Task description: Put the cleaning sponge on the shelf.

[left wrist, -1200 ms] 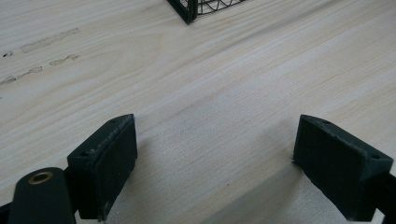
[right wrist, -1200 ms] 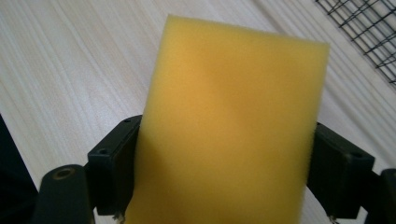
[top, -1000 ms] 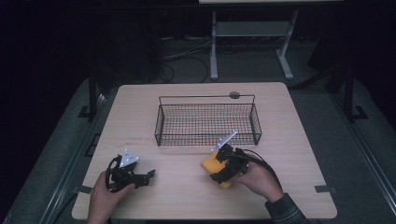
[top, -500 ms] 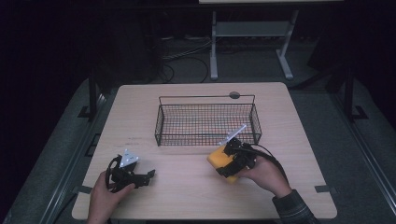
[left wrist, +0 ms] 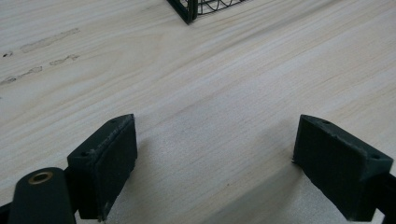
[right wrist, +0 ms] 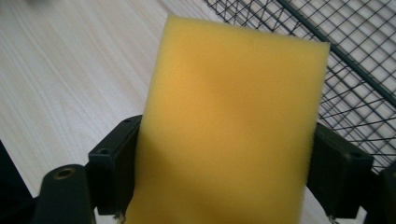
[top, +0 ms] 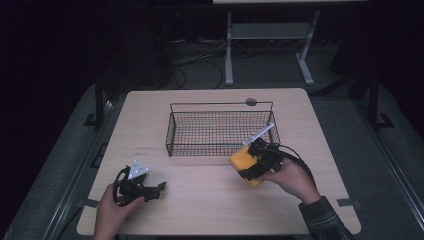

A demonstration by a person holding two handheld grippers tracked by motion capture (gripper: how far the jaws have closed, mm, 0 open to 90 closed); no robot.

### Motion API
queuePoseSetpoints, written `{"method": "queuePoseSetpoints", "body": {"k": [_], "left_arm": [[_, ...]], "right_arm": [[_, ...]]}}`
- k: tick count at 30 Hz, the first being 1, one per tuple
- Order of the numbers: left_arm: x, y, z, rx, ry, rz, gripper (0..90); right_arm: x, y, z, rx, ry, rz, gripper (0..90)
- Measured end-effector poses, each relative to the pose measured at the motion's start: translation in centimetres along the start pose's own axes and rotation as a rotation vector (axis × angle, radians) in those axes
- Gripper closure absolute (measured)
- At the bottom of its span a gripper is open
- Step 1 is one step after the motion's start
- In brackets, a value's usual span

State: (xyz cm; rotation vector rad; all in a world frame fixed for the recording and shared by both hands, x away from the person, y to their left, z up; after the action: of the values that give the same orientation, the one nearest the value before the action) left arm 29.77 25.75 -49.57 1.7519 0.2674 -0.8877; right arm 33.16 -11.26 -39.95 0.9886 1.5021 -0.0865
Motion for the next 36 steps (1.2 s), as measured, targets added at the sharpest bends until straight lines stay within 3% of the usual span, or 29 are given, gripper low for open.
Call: {"method": "queuePoseSetpoints", "body": {"k": [36], "left_arm": [[0.0, 0.0, 0.0, -0.003, 0.000, 0.001, 12.7]], "right_arm": [[-3.1, 2.8, 4.7, 0.063, -0.073, 0.022, 20.7]]}}
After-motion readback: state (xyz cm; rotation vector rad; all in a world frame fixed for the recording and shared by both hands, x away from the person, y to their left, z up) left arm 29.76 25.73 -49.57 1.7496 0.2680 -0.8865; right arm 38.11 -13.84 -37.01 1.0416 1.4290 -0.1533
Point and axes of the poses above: each handheld gripper's, and its own axes: x roughly forward along the jaws, y roughly out of its top, z roughly to its right, the point moved 3 cm from there along x, roughly forward along the jaws, and after that the axes turned 9 degrees about y, right-handed, at the moved point
